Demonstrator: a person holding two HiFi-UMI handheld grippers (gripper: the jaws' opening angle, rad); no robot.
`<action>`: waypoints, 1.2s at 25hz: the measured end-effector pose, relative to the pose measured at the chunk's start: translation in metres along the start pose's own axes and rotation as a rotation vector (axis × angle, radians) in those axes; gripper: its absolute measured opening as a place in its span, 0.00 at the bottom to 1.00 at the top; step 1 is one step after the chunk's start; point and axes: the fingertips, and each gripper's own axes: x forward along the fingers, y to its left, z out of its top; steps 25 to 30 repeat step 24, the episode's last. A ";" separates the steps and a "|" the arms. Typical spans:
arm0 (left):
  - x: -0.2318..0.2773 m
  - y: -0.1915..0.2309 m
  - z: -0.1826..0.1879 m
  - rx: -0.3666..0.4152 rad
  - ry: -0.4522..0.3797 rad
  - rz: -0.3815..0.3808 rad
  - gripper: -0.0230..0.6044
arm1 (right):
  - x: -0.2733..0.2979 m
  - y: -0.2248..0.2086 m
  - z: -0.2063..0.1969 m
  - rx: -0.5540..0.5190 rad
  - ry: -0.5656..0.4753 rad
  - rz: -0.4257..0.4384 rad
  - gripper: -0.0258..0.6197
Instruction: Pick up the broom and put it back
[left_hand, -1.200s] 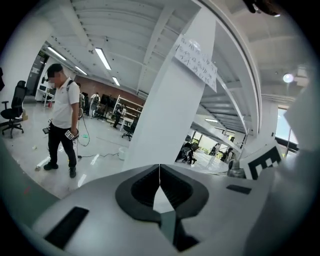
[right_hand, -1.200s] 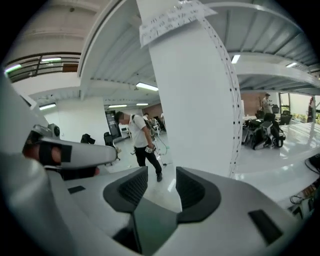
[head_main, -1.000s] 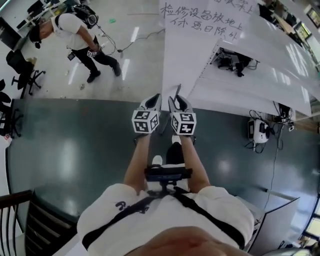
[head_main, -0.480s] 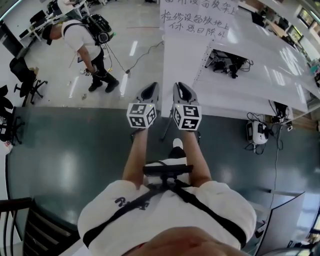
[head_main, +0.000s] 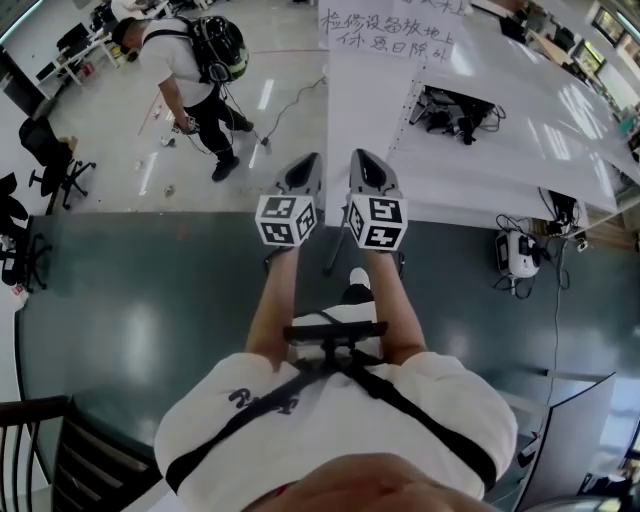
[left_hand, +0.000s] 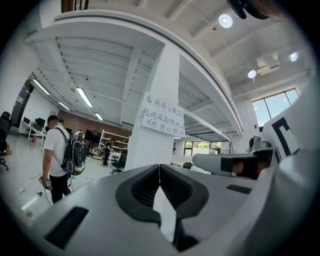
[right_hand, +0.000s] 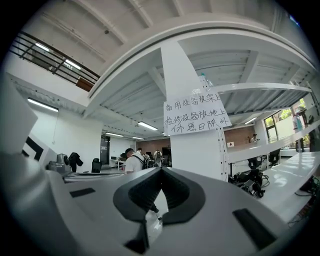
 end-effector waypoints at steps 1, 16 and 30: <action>0.000 0.000 0.000 -0.001 0.000 -0.002 0.06 | 0.000 0.000 -0.001 -0.004 0.003 -0.002 0.05; -0.005 -0.010 -0.001 -0.016 0.005 -0.015 0.06 | -0.016 0.000 -0.002 -0.025 0.004 -0.040 0.05; -0.014 -0.016 -0.004 -0.016 0.009 -0.004 0.06 | -0.034 -0.003 0.001 -0.018 -0.006 -0.089 0.05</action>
